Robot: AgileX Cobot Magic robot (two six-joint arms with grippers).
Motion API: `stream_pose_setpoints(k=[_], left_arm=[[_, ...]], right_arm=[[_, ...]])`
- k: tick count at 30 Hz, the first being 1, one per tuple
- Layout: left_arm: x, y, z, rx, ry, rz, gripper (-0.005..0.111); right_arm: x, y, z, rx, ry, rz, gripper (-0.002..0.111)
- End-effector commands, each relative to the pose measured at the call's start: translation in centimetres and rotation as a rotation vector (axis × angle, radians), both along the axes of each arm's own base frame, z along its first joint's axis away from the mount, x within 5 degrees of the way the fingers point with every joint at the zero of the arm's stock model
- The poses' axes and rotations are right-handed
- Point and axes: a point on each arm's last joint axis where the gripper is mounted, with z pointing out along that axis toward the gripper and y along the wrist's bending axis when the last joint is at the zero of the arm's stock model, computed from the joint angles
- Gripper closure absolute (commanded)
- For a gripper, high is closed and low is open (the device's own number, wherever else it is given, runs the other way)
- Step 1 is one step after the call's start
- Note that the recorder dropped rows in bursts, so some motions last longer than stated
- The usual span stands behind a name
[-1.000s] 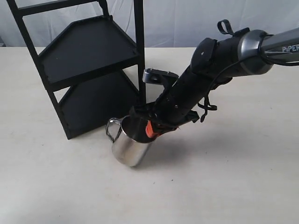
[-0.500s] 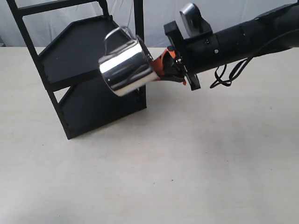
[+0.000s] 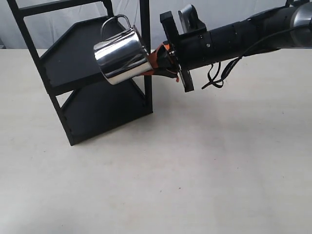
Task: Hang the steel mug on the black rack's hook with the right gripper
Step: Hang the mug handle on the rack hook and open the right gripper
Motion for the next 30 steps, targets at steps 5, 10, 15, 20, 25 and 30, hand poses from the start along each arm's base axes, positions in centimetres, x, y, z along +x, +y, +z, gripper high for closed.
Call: stream_pose_setpoints(k=[5,10,15,20,25,30], left_arm=[[0.1,0.0,0.2,-0.004,-0.012,-0.004,0.107],[0.1,0.0,0.2,-0.004,-0.012,-0.004,0.107],[0.1,0.0,0.2,-0.004,-0.012,-0.004,0.107],[0.1,0.0,0.2,-0.004,-0.012,-0.004,0.107],[0.1,0.0,0.2,-0.004,-0.012,-0.004,0.107],[0.1,0.0,0.2,-0.004,-0.012,-0.004,0.107]], right_arm=[[0.6,-0.2,-1.7,-0.058,0.025,-0.025,0.109],[0.6,-0.3,-1.8,-0.072,0.021,-0.033,0.090],[0.5,-0.2,-1.7,-0.057,0.028,-0.022,0.051],[0.5,-0.3,-1.6,-0.060,0.024,-0.022,0.046],[0.2,-0.5,-0.4,-0.061,-0.005,-0.017,0.049],[0.1,-2.6,1.6,-0.089,-0.067,-0.046,0.049]])
